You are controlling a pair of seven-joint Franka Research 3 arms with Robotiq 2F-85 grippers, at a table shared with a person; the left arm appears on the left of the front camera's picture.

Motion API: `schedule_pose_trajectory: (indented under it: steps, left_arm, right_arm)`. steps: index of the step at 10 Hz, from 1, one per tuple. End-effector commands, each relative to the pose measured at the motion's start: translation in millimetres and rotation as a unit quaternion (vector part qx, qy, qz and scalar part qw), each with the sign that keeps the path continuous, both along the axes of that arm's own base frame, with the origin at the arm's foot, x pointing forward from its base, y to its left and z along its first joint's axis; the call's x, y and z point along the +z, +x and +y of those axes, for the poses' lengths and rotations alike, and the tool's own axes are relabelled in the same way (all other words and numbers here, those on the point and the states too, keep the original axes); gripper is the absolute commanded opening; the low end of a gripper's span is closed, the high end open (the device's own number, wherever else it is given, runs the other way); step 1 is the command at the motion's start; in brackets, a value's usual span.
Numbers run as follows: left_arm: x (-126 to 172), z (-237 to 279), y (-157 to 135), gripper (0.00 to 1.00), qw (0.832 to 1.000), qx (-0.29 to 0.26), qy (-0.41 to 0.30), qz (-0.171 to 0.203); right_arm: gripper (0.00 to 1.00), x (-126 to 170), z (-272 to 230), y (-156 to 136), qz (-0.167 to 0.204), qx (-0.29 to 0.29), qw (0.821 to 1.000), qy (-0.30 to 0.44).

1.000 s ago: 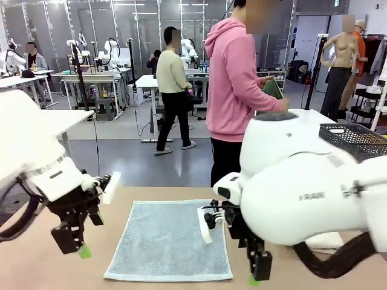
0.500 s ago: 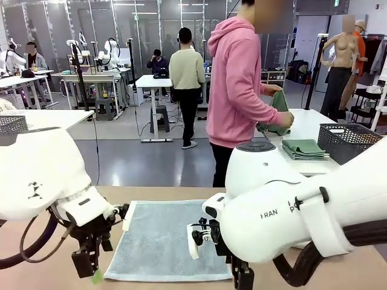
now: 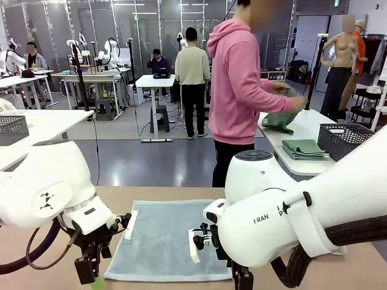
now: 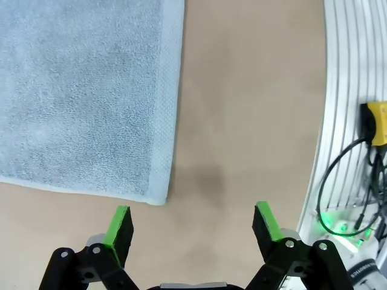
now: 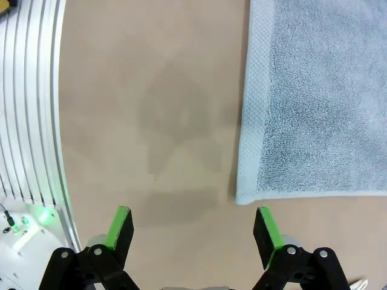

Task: Fold the towels and place them in the basket.
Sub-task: When a person lays out a Towel with hook on the table, fold it in half twice.

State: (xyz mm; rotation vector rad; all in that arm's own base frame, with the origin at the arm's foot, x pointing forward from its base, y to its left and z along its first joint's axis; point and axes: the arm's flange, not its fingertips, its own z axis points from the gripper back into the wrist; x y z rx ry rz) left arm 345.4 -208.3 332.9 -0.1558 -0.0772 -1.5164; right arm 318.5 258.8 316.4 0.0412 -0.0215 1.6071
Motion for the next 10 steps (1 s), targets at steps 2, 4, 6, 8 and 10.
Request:
schedule_pose_trajectory:
  steps: [2,4,6,8,10]
  left_arm:
    - [-18.2,-1.5,-4.9,1.0,1.0,0.008,0.014,-0.015]
    - [-27.1,-4.1,3.4,1.0,0.999,0.018,0.027,-0.004]
    - [-35.2,-7.8,8.3,1.0,0.999,0.009,0.039,0.004]
    - [-35.7,-12.0,7.7,1.0,0.999,0.004,0.035,0.003]
    - [-38.7,-14.5,7.3,1.0,0.999,0.002,0.042,0.007]
  right_arm:
    - [1.0,-10.1,-10.8,-3.5,-0.003,0.018,0.999,0.029]
    - [1.0,-8.8,-12.0,1.4,0.008,0.017,0.998,0.053]
    - [1.0,-11.5,-9.7,8.3,0.008,0.003,0.998,0.058]
    - [1.0,-19.5,-6.9,14.4,0.021,0.005,0.998,0.054]
    - [1.0,-24.7,-3.8,23.3,0.021,0.005,0.999,0.05]
